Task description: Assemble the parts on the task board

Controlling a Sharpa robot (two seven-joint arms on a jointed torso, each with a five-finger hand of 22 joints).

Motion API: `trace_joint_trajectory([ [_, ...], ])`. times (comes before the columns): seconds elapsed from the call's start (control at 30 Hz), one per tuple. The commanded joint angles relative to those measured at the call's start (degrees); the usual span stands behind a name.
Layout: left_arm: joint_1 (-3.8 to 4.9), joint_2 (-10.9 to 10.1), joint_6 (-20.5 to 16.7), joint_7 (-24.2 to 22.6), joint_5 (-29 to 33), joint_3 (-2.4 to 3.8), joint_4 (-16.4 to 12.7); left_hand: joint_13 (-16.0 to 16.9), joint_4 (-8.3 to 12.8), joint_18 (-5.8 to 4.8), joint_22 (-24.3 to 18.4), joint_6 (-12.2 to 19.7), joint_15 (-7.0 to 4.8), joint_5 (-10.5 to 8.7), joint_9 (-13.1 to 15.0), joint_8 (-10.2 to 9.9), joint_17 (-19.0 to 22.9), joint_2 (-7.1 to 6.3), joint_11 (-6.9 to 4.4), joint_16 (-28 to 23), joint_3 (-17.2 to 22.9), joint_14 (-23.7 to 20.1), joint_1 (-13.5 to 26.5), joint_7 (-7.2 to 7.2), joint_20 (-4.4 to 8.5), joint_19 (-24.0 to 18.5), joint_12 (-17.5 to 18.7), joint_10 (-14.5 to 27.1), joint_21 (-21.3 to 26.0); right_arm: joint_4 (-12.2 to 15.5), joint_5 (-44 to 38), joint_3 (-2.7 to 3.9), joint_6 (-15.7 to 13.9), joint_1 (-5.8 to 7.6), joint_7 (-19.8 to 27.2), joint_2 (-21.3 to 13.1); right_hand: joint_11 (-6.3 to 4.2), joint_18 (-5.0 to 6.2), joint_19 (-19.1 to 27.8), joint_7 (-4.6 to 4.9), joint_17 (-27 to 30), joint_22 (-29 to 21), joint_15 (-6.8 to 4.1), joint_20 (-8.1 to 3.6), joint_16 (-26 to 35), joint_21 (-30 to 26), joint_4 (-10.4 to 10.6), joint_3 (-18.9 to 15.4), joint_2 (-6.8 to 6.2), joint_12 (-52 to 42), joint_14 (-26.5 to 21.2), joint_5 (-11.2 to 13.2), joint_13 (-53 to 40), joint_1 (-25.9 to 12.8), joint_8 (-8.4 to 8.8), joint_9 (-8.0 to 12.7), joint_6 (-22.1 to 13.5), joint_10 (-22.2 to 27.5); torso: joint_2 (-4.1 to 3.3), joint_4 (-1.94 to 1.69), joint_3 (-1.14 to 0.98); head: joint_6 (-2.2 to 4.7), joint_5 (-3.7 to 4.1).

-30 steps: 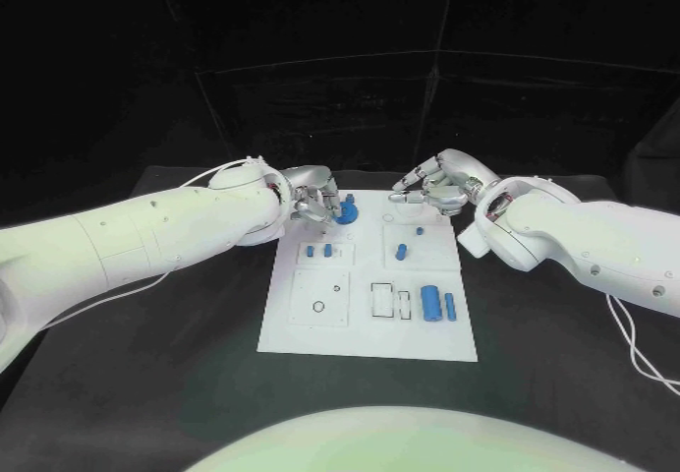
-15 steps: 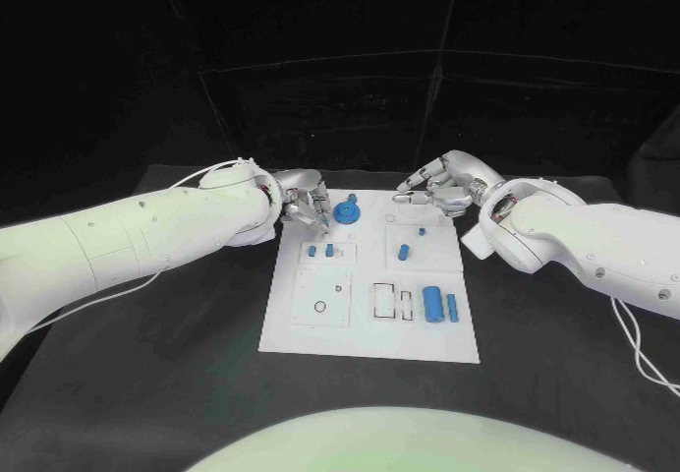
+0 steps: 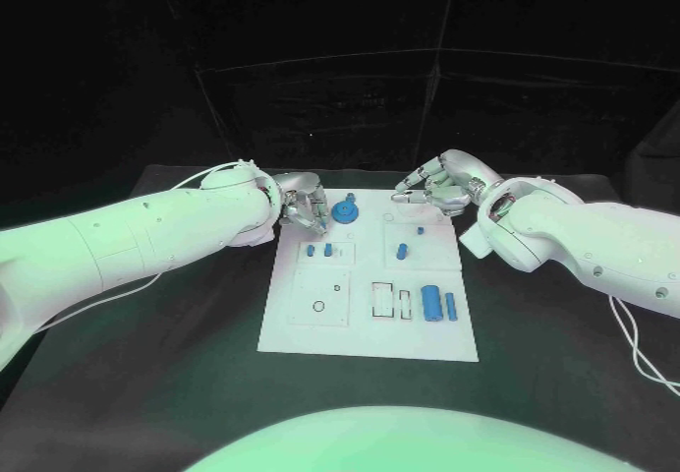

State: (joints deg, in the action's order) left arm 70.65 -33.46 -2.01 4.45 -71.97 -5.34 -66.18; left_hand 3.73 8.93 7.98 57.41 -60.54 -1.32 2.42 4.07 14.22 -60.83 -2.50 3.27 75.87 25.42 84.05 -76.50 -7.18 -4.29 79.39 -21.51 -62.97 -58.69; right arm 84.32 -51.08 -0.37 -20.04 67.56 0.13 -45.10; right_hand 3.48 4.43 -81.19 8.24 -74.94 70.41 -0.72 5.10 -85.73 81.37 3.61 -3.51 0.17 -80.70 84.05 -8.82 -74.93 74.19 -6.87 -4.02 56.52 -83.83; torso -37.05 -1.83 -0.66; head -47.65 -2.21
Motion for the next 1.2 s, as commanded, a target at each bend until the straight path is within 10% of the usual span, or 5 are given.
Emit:
trace_joint_trajectory([
  [0.03, -0.04, 0.3, 1.3, 0.2, 0.3, -0.04, 0.3, 0.0, -0.1, -0.84, 0.0, -0.5, -0.16, 0.28, 0.1, -0.3, 0.1, -0.26, -0.02, 0.1, 0.3, 0.7, 0.4, 0.07, 0.02, 0.3, 0.3, -0.3, -0.2, 0.1, -0.1, 0.03, 0.3, 0.1, 0.5, 0.0, -0.12, -0.43, 0.2, 0.02, -6.3, -0.1, -0.25, 0.02, 0.2, -0.3, 0.0, -0.4, 0.49, 0.2, 4.1, -0.3, -6.7, -0.1, -0.32, 0.0, -0.3, 0.1, 0.0, -0.03, 0.03, -0.07, 0.05],
  [1.2, -0.23, 1.9, 2.4, 0.8, 0.3, -0.5, 2.0, 0.0, -0.1, -0.97, 0.7, -0.5, -0.16, 0.28, 0.1, -0.4, 0.3, -0.34, -0.02, 0.0, 0.3, 0.7, 0.4, 0.09, 0.03, 0.4, 0.4, -0.4, -0.8, -0.1, 0.0, 0.03, 0.3, 0.1, 0.6, 0.4, -0.12, -0.43, 0.2, 0.02, -6.3, -0.1, -0.25, 0.02, 0.2, -0.3, 0.0, -0.5, 0.57, 0.2, 4.1, -0.4, -6.8, 0.0, -0.34, 0.0, -0.3, 0.1, -0.02, -0.01, 0.01, -0.22, 0.28],
])
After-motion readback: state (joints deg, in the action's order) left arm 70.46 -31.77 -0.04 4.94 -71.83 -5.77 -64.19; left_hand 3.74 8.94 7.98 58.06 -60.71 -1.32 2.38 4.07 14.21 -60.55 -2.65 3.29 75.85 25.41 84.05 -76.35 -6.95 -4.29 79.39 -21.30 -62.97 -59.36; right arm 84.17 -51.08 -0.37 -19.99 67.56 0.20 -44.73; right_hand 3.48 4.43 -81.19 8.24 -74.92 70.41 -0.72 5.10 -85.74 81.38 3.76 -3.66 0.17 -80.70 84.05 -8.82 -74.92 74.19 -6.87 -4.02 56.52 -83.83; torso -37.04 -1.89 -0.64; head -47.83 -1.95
